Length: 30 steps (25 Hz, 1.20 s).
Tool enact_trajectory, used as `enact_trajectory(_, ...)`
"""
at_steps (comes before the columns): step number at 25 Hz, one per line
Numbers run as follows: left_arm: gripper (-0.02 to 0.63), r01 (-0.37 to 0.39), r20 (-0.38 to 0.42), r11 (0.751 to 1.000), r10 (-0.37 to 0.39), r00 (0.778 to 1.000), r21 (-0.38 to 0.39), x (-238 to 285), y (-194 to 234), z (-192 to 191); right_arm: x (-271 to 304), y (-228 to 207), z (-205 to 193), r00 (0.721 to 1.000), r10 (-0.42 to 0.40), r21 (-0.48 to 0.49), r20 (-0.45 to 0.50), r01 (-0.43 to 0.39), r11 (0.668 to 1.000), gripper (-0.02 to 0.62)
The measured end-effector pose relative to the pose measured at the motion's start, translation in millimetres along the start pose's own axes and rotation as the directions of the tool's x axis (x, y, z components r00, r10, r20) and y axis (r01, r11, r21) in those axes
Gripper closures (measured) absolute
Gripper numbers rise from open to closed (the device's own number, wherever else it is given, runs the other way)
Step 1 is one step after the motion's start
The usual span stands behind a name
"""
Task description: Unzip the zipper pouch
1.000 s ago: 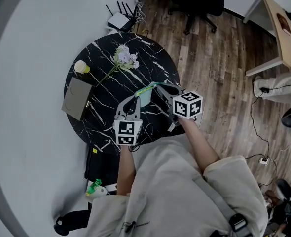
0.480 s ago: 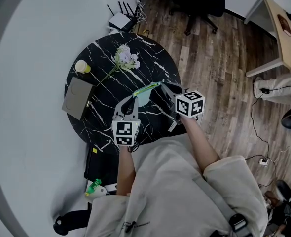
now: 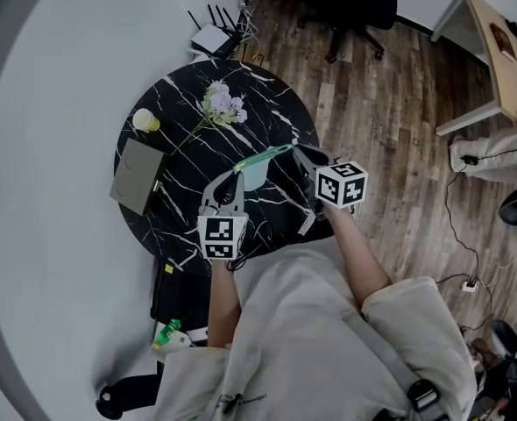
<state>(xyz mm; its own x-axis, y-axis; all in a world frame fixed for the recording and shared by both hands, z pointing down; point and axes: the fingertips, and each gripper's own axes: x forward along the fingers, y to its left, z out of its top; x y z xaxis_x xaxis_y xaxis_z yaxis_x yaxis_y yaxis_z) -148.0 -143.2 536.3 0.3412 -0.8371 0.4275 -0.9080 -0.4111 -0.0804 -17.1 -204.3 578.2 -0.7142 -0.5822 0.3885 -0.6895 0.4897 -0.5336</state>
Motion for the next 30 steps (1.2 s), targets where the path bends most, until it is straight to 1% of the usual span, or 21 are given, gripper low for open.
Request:
enact_trajectory(4, 0.58, -0.007, 0.001, 1.0, 0.007, 1.0, -0.002, -1.9, 3.5, 1.6, -3.0, -6.9, 2.8, 1.0, -0.018, 0.019, 0.012, 0.018, 1.0, 0.583)
enact_trajectory(13, 0.58, 0.003, 0.017, 1.0, -0.002, 1.0, -0.014, -5.6, 0.6, 5.3, -4.4, -3.5, -2.3, 1.0, -0.019, 0.007, 0.005, 0.019, 1.0, 0.578)
enact_trajectory(18, 0.58, 0.001, 0.019, 0.999, -0.001, 1.0, -0.037, -6.7, 0.9, 3.2, -6.4, -1.5, -3.9, 1.0, -0.026, -0.015, 0.0, 0.026, 1.0, 0.549)
enact_trajectory(21, 0.58, -0.008, 0.019, 0.999, 0.009, 1.0, -0.054, -8.6, 3.6, 0.7, -5.6, 9.0, -8.0, 1.0, 0.006, -0.038, -0.011, -0.006, 0.999, 0.543)
enact_trajectory(24, 0.58, -0.022, 0.019, 0.997, 0.023, 1.0, -0.075, -12.1, 7.2, -1.8, -4.4, 27.7, -13.0, 0.998, 0.062, -0.088, -0.028, -0.064, 0.994, 0.534)
enact_trajectory(27, 0.58, -0.029, 0.023, 0.995, 0.031, 0.999, -0.094, -16.2, 8.9, -1.3, -5.1, 48.6, -17.1, 0.992, 0.114, -0.163, -0.046, -0.12, 0.979, 0.523)
enact_trajectory(30, 0.58, -0.031, 0.03, 0.994, 0.035, 0.999, -0.107, -19.2, 10.0, -2.0, -5.9, 66.9, -20.1, 0.987, 0.147, -0.227, -0.059, -0.156, 0.961, 0.517)
